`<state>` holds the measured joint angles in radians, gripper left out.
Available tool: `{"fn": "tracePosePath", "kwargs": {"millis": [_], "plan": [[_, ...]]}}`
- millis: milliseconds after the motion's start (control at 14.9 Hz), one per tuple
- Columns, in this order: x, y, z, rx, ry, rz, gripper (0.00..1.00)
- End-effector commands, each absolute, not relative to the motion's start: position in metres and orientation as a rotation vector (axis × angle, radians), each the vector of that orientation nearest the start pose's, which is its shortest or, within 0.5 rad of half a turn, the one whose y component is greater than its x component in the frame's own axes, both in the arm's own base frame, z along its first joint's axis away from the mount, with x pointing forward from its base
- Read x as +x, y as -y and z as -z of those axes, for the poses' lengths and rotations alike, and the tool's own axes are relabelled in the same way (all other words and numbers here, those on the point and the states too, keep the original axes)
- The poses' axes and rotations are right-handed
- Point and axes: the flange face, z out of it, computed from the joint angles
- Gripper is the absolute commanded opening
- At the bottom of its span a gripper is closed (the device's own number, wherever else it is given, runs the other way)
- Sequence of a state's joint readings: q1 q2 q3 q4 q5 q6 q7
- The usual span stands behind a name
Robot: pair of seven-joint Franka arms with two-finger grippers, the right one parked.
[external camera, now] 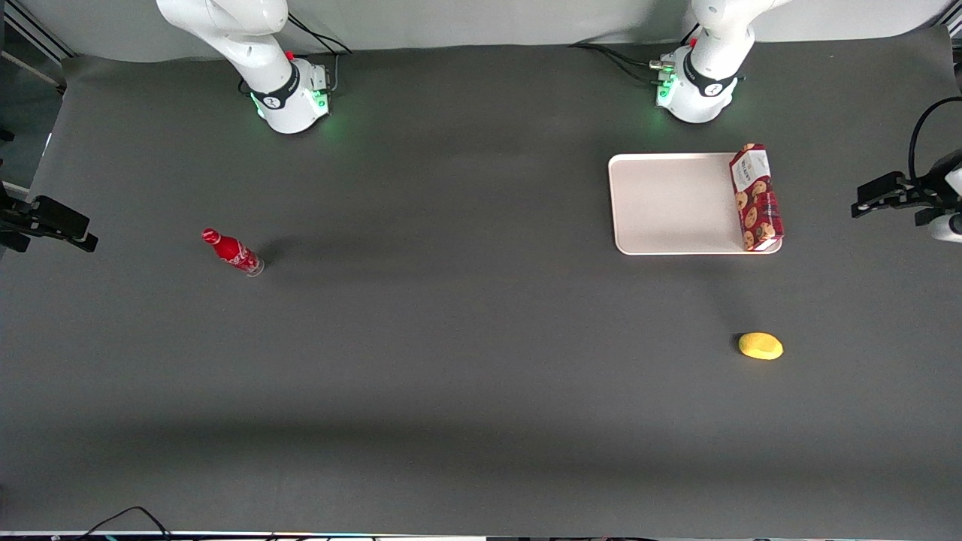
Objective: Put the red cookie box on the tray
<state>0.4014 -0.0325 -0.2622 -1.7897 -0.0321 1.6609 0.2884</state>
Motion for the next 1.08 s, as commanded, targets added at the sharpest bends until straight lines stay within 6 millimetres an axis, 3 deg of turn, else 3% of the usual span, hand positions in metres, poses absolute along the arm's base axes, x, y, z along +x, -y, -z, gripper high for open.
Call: {"fn": "tracePosePath", "kwargs": {"millis": [0,202,471,672,874,1008], "plan": [[0.551,-0.043,-0.556,-3.154,-0.19,-0.179,1.0],[0.55,-0.008,-0.554,-3.135,-0.097,-0.214,1.0],[0.551,0.014,-0.552,-3.089,-0.122,-0.212,1.0],[0.545,0.013,-0.557,-3.074,-0.115,-0.213,1.0],[0.516,0.018,-0.573,-3.084,-0.118,-0.143,1.0],[0.511,0.021,-0.586,-3.089,-0.118,-0.133,1.0]]}}
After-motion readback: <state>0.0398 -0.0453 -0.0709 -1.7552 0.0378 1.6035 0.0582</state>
